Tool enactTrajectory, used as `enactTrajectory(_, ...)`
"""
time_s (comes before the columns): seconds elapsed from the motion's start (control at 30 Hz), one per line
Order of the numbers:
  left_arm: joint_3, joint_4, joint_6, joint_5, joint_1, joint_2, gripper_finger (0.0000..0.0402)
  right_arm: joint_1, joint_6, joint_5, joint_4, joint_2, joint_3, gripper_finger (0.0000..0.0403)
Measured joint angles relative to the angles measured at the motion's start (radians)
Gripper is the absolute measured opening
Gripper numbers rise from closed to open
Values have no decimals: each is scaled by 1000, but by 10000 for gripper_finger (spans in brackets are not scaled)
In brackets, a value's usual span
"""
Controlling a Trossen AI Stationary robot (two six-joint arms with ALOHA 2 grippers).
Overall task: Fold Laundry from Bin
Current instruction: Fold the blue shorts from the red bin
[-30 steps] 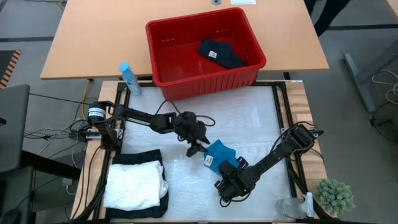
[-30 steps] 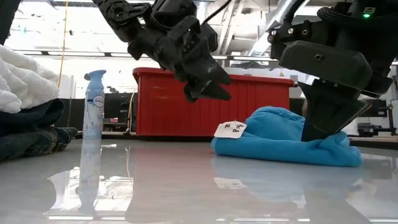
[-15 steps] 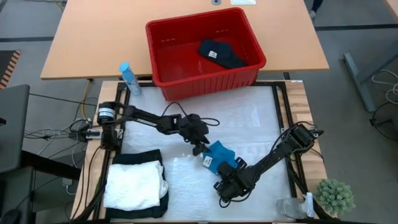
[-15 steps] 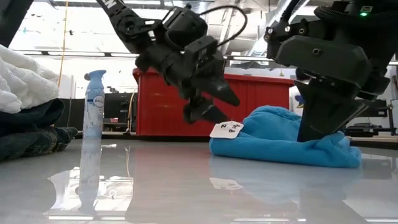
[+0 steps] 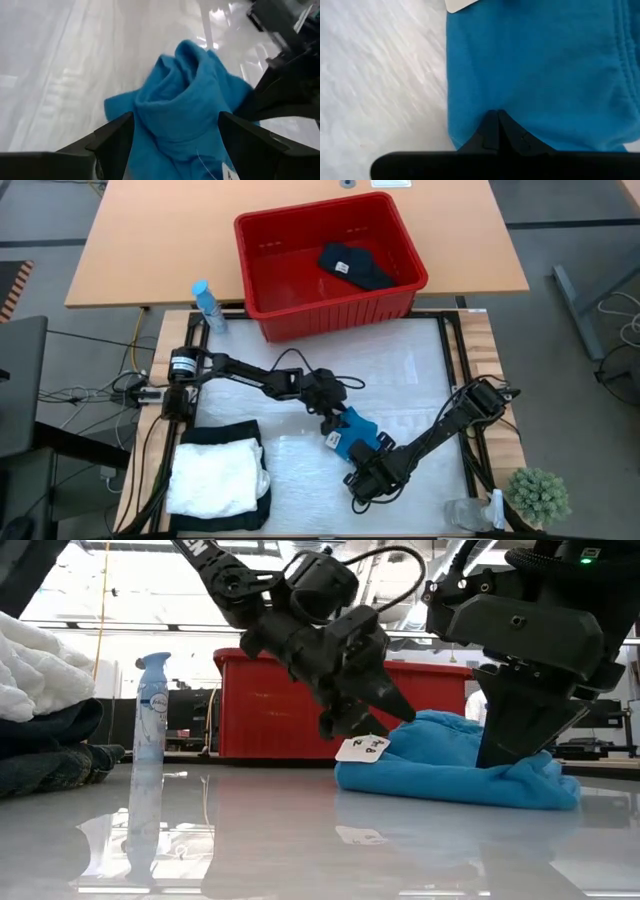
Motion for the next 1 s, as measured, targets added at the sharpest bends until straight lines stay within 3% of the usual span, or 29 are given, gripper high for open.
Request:
enactTrajectory(0.37, 75, -56, -19, 6, -15, 113, 279, -5, -53, -6, 28, 0, 0, 18)
enactTrajectory(0.8, 76, -212, -31, -53, 12, 70, 267, -6, -82, 0, 29, 0, 0, 18)
enactTrajectory(1.0, 127, -349, 88, -153, 24, 31, 266, -7, -81, 13, 85, 0, -31, 18)
